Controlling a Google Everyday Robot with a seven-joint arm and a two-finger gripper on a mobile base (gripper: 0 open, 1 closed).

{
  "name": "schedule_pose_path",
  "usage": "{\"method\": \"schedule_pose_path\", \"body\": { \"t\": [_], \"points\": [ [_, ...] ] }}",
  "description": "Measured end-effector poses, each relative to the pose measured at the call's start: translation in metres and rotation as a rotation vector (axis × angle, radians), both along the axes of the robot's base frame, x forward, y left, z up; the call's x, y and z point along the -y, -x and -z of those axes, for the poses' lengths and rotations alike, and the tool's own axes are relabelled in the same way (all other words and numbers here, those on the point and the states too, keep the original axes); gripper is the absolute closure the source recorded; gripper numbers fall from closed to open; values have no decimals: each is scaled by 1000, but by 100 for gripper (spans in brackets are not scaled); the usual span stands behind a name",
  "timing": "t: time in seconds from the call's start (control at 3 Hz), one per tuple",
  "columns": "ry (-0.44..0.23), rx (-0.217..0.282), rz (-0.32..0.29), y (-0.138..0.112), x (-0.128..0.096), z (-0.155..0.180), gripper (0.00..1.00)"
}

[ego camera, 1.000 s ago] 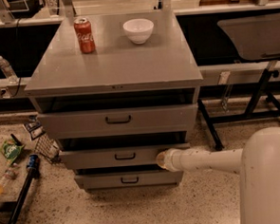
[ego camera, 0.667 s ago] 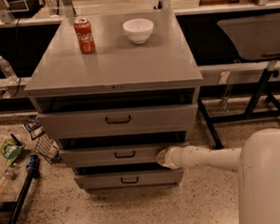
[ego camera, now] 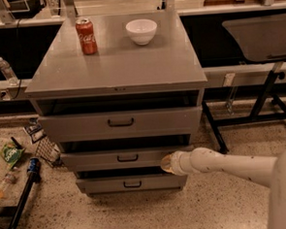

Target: Close middle drawer

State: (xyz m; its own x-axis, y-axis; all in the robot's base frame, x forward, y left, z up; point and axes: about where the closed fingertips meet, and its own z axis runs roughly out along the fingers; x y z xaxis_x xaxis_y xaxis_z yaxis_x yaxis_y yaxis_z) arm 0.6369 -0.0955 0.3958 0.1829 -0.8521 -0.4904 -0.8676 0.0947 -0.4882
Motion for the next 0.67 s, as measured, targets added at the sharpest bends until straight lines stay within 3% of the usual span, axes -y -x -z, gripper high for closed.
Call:
{"method": "schedule_pose_path", "body": {
  "t": [0.33, 0.67],
  "points": [
    [-190, -106, 18, 50, 0, -72, 100],
    [-337, -127, -14, 66, 3, -119, 100]
  ]
}}
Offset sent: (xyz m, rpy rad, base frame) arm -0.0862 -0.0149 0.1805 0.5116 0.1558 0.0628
